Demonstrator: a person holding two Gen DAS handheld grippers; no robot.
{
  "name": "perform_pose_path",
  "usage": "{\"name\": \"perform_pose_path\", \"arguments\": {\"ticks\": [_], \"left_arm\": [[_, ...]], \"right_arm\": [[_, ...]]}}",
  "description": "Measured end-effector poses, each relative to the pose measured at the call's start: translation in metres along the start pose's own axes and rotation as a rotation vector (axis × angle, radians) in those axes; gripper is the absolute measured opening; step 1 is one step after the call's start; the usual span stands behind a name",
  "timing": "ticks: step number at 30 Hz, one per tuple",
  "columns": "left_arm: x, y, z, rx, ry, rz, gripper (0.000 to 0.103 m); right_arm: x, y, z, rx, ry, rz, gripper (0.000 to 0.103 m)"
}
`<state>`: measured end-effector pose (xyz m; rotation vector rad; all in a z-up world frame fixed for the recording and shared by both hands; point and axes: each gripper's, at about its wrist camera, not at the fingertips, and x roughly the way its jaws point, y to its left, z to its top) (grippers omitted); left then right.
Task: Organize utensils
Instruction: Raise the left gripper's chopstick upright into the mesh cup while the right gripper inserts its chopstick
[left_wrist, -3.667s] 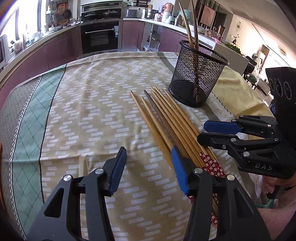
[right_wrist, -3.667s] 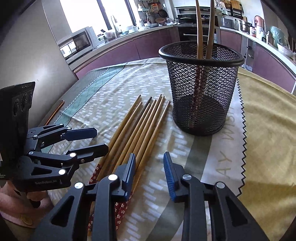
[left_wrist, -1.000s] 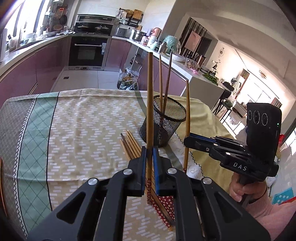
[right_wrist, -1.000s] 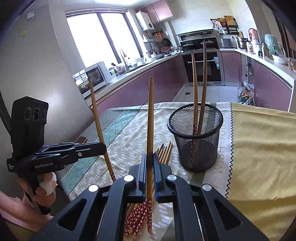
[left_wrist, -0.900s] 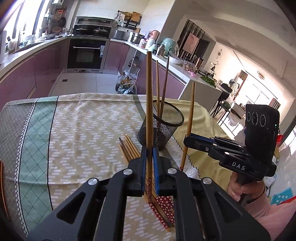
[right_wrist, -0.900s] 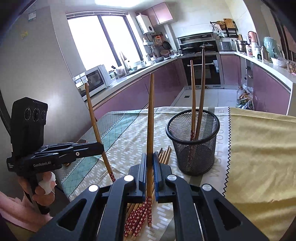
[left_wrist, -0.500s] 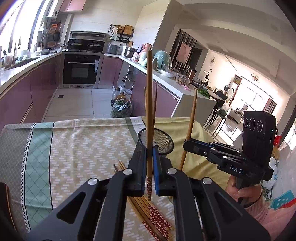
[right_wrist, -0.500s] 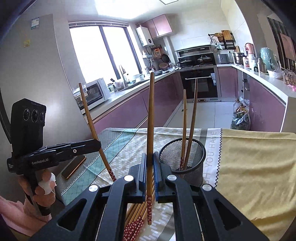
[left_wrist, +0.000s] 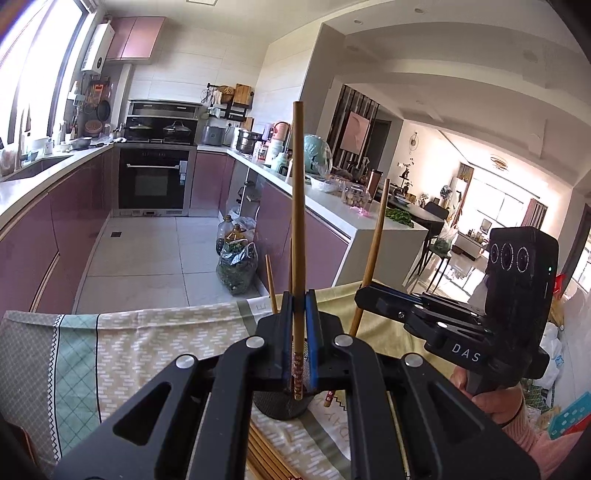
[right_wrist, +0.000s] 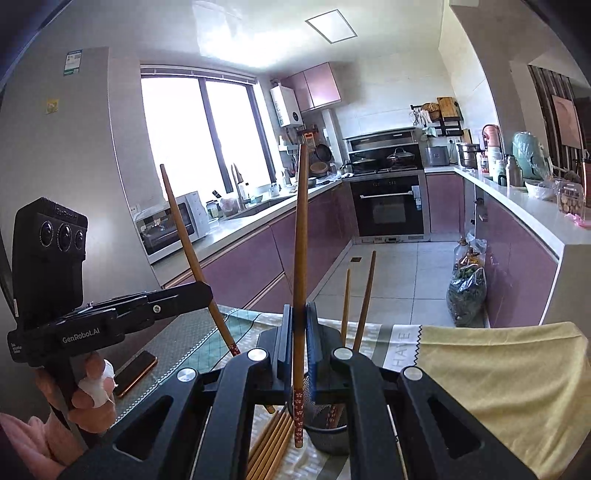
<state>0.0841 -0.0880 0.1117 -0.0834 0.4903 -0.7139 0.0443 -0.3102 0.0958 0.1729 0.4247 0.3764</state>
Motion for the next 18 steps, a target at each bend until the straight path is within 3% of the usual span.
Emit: {"name": "perform_pose_path", "arguments": {"ticks": [9, 18], "left_arm": [[0.029, -0.008, 0.002, 0.036, 0.024, 0.036, 0.007], [0.061, 0.003, -0.018, 0.044, 0.115, 0.057, 0.007]], "right_arm": [[0.021, -0.009, 0.002, -0.001, -0.006, -0.05, 0.006], [0.044, -0.012, -0.016, 0.001, 0.072, -0.079, 0.006]]}}
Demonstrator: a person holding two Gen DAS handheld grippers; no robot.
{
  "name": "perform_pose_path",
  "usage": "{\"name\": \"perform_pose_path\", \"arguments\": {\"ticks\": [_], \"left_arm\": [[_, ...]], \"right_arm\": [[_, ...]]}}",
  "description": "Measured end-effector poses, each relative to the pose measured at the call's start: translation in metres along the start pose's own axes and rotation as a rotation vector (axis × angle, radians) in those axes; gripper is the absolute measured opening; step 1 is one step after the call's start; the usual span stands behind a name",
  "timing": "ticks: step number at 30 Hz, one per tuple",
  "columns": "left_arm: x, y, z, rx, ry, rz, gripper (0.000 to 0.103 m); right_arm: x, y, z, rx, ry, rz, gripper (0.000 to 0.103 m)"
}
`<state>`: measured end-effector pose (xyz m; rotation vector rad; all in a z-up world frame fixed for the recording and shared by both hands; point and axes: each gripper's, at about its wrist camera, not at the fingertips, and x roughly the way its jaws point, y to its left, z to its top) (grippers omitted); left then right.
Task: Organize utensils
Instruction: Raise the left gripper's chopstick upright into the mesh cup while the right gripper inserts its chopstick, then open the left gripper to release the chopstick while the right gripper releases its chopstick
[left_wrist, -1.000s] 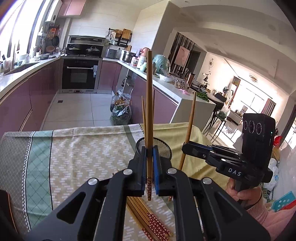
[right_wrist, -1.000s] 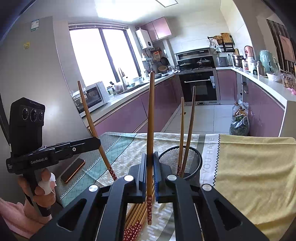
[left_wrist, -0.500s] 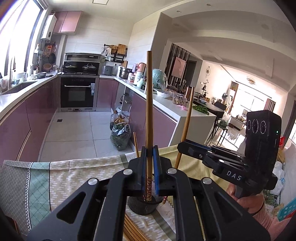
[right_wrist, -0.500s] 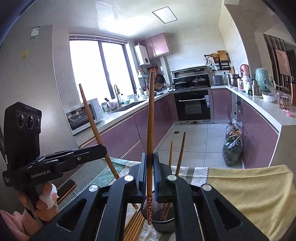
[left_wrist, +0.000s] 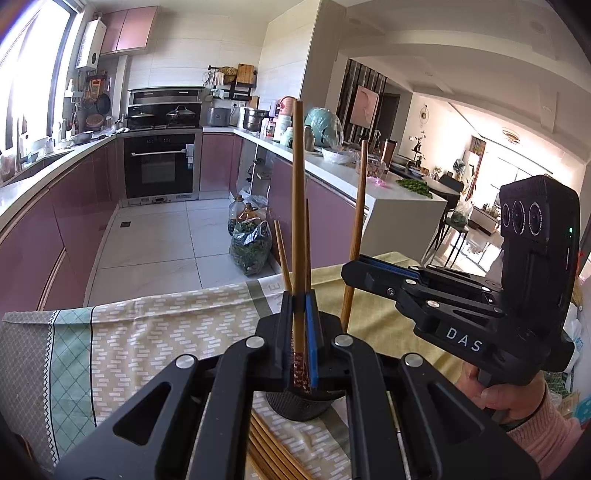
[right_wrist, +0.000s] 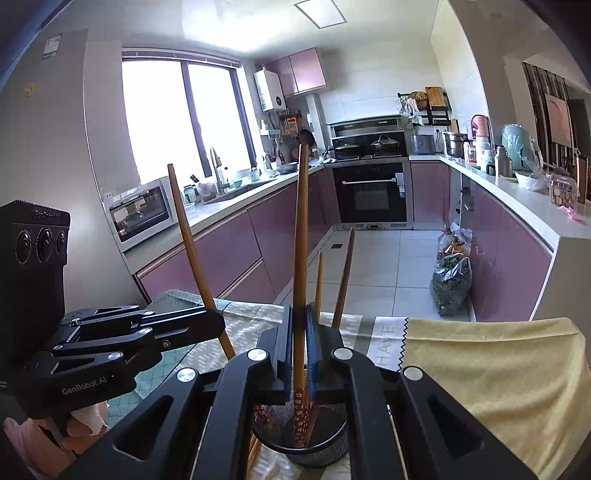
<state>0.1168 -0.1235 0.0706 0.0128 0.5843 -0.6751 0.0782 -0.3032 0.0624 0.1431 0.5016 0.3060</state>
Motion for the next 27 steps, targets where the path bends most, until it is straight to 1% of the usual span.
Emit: {"name": "perform_pose_path", "arguments": {"ticks": [8, 14, 27], "left_arm": [[0.024, 0.007, -0.023, 0.008, 0.095, -0.003, 0.007], [0.043, 0.01, -0.031, 0.008, 0.163, -0.008, 0.007], [0.065, 0.016, -0.023, -0.02, 0.189, 0.004, 0.008]], "right_arm": [[0.012, -0.005, -0.013, 0.009, 0.093, -0.007, 0.006], [0.029, -0.008, -0.022, 0.033, 0.172, -0.01, 0.006], [0.042, -0.018, -0.02, 0.066, 0.196, -0.029, 0.007]]}}
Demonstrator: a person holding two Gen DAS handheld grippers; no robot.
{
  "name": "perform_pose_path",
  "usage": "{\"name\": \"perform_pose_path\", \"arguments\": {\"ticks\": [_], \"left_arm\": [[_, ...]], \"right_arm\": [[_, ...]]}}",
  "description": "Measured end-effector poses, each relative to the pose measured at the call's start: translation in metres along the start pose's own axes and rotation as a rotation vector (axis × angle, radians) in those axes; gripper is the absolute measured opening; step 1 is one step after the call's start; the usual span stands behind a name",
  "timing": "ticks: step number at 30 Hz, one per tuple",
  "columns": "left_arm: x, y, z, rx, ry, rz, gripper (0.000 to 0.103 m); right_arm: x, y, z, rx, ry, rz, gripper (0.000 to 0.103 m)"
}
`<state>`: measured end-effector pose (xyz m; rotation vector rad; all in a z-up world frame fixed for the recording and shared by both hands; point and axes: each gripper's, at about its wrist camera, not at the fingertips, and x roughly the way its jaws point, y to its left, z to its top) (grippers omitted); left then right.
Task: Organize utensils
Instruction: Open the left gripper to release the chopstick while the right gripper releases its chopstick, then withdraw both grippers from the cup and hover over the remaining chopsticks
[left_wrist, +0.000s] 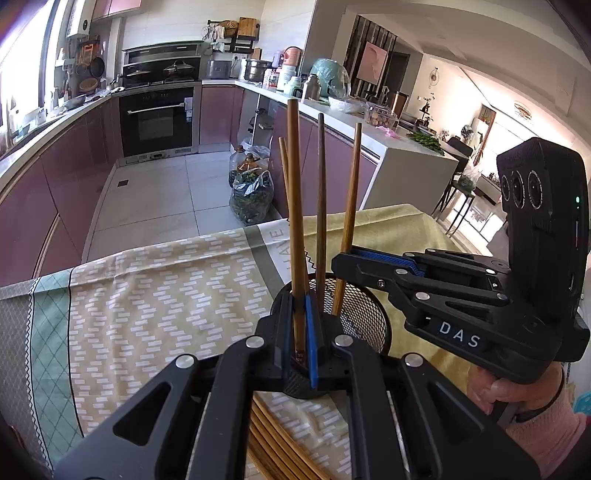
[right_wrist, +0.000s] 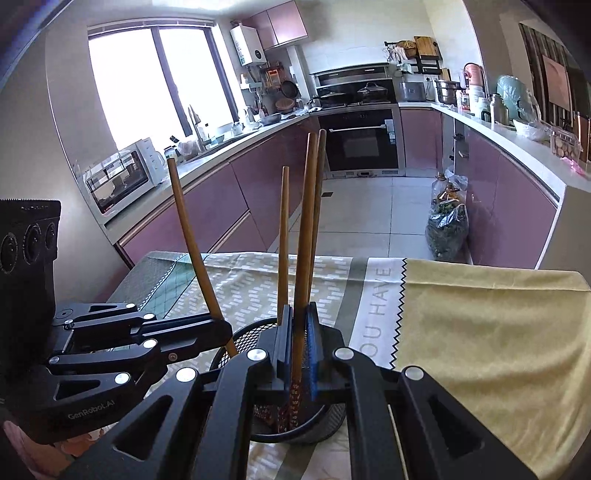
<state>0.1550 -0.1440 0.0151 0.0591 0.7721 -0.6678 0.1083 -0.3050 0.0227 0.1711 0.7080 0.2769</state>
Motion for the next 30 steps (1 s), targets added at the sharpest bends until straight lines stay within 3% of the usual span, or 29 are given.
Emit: {"name": "perform_pose_path", "arguments": {"ticks": [12, 16, 23, 25, 30], "left_arm": [[-0.007, 0.008, -0.01, -0.038, -0.017, 0.007, 0.01], [-0.026, 0.013, -0.018, -0.048, -0.075, 0.035, 0.028], [-0.07, 0.028, -0.045, -0.056, -0.166, 0.097, 0.047], [-0.077, 0.03, -0.056, -0.052, -0.167, 0.121, 0.055], [-0.075, 0.034, -0.09, -0.043, -0.109, 0.171, 0.059]], "right_arm": [[0.002, -0.003, -0.001, 0.014, -0.009, 0.002, 0.014], [-0.008, 0.001, -0.004, 0.001, -0.03, 0.015, 0.019], [-0.047, 0.026, -0.021, -0.081, -0.095, 0.082, 0.033], [-0.055, 0.036, -0.029, -0.112, -0.1, 0.103, 0.038], [-0.051, 0.053, -0.055, -0.154, -0.035, 0.138, 0.041]]}}
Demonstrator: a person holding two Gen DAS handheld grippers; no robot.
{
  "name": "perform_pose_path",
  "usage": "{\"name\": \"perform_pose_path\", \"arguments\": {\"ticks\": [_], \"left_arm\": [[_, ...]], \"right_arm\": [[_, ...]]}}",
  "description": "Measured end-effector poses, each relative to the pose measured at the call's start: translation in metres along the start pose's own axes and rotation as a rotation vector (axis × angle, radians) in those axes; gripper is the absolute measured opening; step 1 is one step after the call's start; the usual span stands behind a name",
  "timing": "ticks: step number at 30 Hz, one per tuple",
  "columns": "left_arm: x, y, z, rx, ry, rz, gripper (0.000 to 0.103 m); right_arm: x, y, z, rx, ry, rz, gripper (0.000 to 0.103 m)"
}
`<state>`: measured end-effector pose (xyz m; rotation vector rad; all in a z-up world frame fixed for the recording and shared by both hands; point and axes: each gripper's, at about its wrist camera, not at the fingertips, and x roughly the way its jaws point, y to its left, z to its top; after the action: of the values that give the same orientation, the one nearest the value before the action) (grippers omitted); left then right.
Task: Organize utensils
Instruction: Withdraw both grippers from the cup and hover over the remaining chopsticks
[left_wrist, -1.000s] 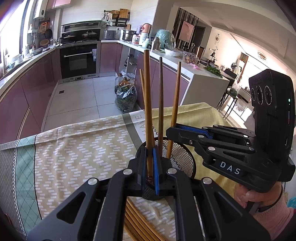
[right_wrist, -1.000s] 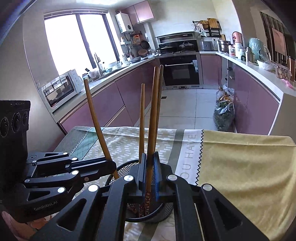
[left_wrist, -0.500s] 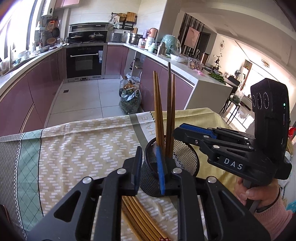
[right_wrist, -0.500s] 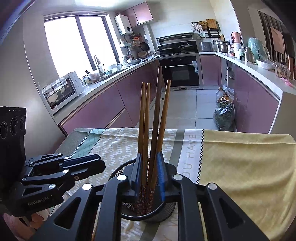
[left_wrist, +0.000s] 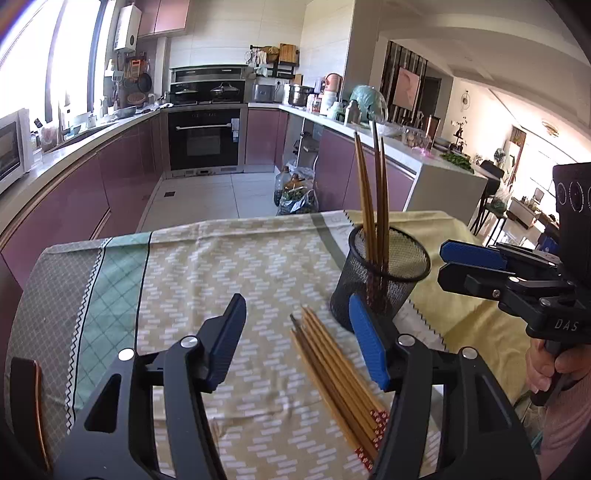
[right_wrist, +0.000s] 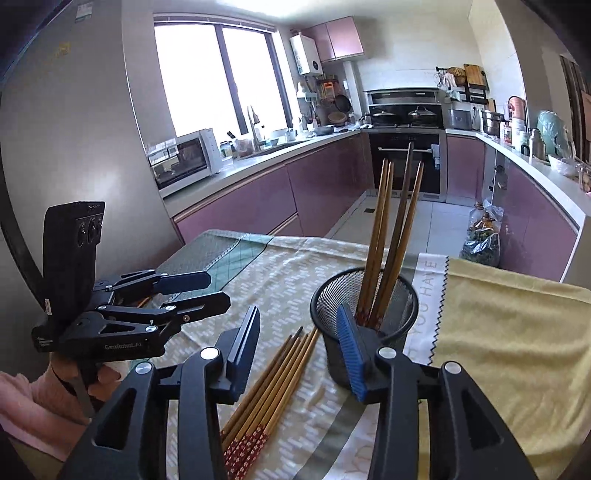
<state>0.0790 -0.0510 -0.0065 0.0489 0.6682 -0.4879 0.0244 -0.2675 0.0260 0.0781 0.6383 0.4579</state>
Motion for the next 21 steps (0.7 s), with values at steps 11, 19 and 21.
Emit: {"name": "perform_pose_path", "arguments": {"ticks": [11, 19, 21], "left_arm": [[0.02, -0.001, -0.058, 0.009, 0.139, 0.057, 0.072], [0.028, -0.008, -0.07, 0.012, 0.185, 0.065, 0.08], [0.029, -0.01, -0.073, 0.013, 0.193, 0.073, 0.08]], "right_arm": [[0.049, 0.006, -0.058, 0.057, 0.2, -0.02, 0.041], [0.055, 0.008, -0.073, 0.072, 0.228, -0.034, 0.041], [0.056, 0.008, -0.074, 0.067, 0.234, -0.04, 0.041]]}}
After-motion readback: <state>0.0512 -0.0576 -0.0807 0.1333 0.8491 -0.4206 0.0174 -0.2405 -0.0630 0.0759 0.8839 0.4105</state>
